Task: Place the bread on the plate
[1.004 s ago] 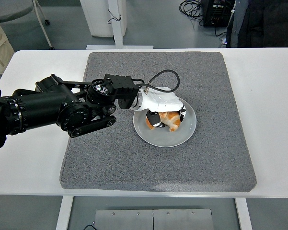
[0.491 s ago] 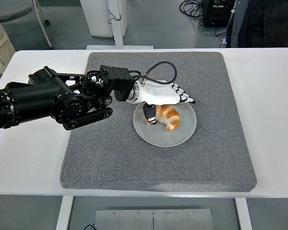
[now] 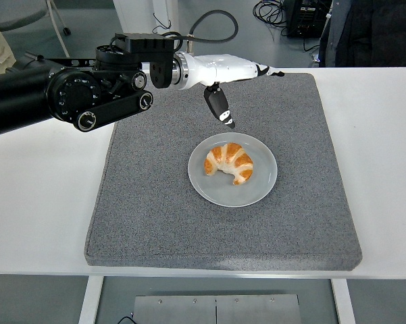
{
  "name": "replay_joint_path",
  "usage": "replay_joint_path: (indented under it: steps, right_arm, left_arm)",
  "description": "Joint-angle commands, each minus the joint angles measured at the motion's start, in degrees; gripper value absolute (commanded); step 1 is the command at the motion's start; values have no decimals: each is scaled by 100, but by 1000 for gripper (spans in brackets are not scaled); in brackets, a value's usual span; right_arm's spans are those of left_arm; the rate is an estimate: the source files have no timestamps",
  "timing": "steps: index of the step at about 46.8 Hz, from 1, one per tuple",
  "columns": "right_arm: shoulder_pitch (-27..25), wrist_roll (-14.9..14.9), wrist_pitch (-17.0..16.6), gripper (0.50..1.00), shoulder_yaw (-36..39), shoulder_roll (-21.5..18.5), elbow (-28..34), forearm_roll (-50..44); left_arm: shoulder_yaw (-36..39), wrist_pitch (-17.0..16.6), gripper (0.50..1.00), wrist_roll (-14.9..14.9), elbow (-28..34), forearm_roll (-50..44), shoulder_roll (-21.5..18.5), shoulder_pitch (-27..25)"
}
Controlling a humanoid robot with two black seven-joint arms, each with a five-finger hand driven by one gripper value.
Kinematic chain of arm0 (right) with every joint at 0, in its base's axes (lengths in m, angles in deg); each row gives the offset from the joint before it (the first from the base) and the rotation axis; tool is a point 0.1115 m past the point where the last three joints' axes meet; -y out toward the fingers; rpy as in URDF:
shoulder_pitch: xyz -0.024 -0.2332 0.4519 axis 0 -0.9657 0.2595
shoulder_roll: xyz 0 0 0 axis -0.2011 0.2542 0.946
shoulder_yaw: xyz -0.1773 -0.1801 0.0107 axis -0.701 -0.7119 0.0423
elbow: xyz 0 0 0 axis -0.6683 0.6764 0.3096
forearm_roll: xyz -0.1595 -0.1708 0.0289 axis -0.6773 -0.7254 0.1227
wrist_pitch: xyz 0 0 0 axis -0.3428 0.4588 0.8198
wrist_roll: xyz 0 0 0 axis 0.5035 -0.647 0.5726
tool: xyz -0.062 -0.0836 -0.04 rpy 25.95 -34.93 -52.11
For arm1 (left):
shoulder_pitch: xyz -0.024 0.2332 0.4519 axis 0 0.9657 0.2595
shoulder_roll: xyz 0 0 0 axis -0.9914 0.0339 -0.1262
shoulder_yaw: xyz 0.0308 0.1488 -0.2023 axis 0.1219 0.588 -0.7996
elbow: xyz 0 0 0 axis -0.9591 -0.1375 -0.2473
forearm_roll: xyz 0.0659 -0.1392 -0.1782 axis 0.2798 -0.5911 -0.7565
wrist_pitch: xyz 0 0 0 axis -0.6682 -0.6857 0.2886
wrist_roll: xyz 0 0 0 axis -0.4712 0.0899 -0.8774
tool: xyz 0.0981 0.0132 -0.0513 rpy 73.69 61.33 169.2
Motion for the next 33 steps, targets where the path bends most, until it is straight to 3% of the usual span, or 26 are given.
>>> replay_joint_path:
  steps: [1,19,33]
  right_arm:
    - [0,0,0,1000,0,0,0,0]
    - [0,0,0,1000,0,0,0,0]
    - [0,0,0,1000,0,0,0,0]
  left_arm:
    - [-220,0,1000,22,-68,-469,-69,68]
    - [-440,-9,1000,13,-156,-2105,-483,191]
    - [-1345,-9,1000,22,-464,-2913,-702,833]
